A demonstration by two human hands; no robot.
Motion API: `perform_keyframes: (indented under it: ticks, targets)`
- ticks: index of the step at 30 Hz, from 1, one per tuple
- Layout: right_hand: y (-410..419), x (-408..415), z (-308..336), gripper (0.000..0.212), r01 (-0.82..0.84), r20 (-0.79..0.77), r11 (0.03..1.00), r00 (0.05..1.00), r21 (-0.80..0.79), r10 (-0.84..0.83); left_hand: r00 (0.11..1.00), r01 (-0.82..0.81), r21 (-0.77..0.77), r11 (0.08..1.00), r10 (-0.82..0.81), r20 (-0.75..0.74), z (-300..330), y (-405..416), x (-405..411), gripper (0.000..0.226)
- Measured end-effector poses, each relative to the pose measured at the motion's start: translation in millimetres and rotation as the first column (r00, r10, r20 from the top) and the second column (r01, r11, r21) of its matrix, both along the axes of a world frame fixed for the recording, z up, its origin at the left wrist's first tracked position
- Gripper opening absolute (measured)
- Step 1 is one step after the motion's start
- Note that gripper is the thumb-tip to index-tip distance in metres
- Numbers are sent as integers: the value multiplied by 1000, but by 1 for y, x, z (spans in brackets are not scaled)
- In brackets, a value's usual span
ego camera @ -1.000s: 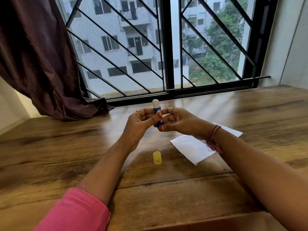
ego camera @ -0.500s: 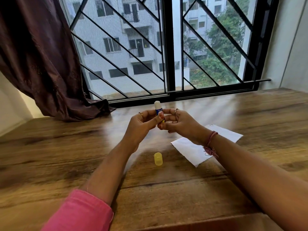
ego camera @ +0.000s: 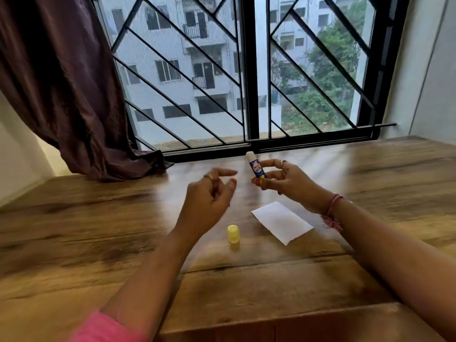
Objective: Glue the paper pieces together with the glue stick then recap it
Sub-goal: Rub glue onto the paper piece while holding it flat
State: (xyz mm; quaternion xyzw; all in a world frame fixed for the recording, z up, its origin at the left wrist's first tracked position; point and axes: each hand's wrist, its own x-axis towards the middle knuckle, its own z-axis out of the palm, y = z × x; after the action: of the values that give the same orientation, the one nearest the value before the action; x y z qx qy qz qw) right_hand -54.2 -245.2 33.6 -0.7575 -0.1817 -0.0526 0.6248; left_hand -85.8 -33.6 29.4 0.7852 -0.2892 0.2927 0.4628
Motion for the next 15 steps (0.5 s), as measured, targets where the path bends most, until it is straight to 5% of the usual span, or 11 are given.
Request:
perform_keyframes:
  ticks: [8, 15]
  targets:
    - [-55, -36, -3, 36, 153, 92, 979, 986, -132, -141, 984, -3, 540, 842, -95, 154, -14, -33, -32, 24]
    - [-97, -57, -20, 26, 225, 62, 973, 973, -43, -223, 986, -103, 728, 678, -28, 166, -25, -40, -40, 39]
